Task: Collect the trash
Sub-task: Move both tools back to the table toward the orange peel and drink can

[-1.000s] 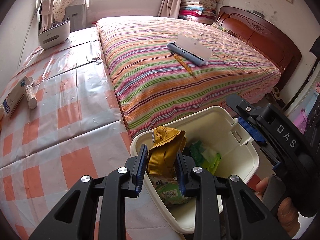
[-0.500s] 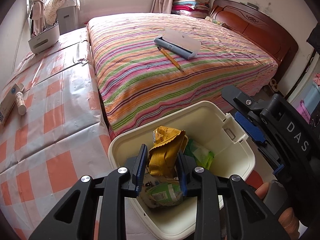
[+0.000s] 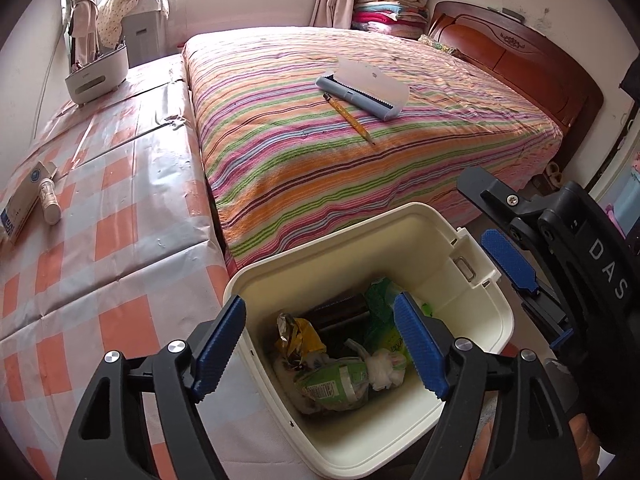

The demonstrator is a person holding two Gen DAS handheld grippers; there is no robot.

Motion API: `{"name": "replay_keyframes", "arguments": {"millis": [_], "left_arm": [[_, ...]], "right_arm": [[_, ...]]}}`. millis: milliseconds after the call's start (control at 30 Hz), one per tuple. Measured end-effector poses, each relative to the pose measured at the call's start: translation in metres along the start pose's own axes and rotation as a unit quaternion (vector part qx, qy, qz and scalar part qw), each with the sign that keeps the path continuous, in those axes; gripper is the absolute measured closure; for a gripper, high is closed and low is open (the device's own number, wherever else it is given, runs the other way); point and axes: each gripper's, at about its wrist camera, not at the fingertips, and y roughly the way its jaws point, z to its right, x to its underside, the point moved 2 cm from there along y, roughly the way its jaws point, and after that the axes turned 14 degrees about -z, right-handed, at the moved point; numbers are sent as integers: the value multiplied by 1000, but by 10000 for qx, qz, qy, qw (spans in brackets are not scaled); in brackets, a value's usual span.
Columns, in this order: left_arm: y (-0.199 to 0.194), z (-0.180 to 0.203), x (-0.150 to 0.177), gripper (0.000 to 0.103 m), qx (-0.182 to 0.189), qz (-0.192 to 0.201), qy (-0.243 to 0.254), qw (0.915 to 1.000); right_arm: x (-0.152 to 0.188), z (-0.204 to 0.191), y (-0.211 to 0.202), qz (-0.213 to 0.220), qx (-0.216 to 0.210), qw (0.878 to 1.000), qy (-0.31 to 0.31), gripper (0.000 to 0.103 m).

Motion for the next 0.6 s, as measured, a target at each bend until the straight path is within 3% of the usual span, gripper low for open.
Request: {"name": "replay_keyframes", "arguments": {"millis": [600], "left_arm": [[-43, -61, 16, 28, -212, 397, -394, 9982]], "right_arm": [[15, -32, 17, -162, -9, 9991, -397, 24]]}}
